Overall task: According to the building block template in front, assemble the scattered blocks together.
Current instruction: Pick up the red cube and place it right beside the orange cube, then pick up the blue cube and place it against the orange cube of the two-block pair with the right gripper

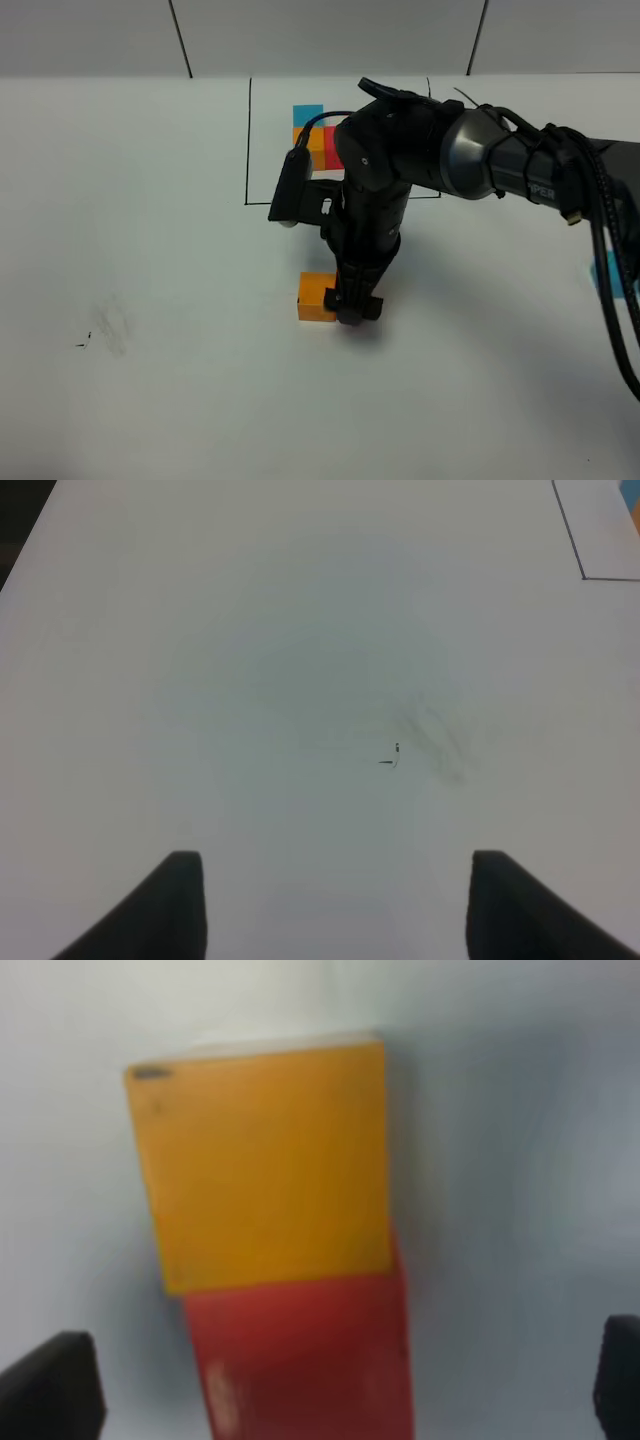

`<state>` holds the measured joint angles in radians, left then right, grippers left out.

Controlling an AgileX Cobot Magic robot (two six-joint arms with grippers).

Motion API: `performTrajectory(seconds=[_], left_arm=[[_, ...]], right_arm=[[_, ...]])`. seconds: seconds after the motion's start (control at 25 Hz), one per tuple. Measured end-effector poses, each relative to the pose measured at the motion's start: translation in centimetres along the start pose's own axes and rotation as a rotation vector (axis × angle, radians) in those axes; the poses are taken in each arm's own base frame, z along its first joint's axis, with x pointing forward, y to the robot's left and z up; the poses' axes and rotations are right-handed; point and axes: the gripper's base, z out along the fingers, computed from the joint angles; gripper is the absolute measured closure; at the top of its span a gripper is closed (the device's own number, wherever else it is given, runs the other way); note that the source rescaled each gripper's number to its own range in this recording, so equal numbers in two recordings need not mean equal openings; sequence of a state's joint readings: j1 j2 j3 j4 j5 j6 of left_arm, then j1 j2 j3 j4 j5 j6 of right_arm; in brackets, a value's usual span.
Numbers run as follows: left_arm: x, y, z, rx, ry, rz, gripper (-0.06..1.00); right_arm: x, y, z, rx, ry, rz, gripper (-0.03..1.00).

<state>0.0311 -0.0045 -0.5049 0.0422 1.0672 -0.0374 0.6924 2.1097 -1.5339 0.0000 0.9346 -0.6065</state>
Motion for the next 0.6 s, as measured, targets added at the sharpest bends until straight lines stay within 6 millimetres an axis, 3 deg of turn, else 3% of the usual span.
performTrajectory(seconds=[0.16, 0.28, 0.44, 0.6], left_arm=[[0.0, 0.0, 0.0, 0.000, 0.000, 0.001, 0.72], [0.0, 0.0, 0.0, 0.000, 0.000, 0.001, 0.72], [0.0, 0.0, 0.0, 0.000, 0.000, 0.001, 0.72], [0.0, 0.0, 0.0, 0.000, 0.000, 0.000, 0.72]], right_arm=[[0.5, -0.1, -3.9, 0.067, -0.029, 0.174, -0.03], [2.1, 0.0, -7.1, 0.124, -0.063, 0.328, -0.03], [6.6, -0.2, -10.8, 0.180, -0.142, 0.605, -0.02], [12.1, -0.9, -12.9, 0.244, -0.170, 0.889, -0.01]])
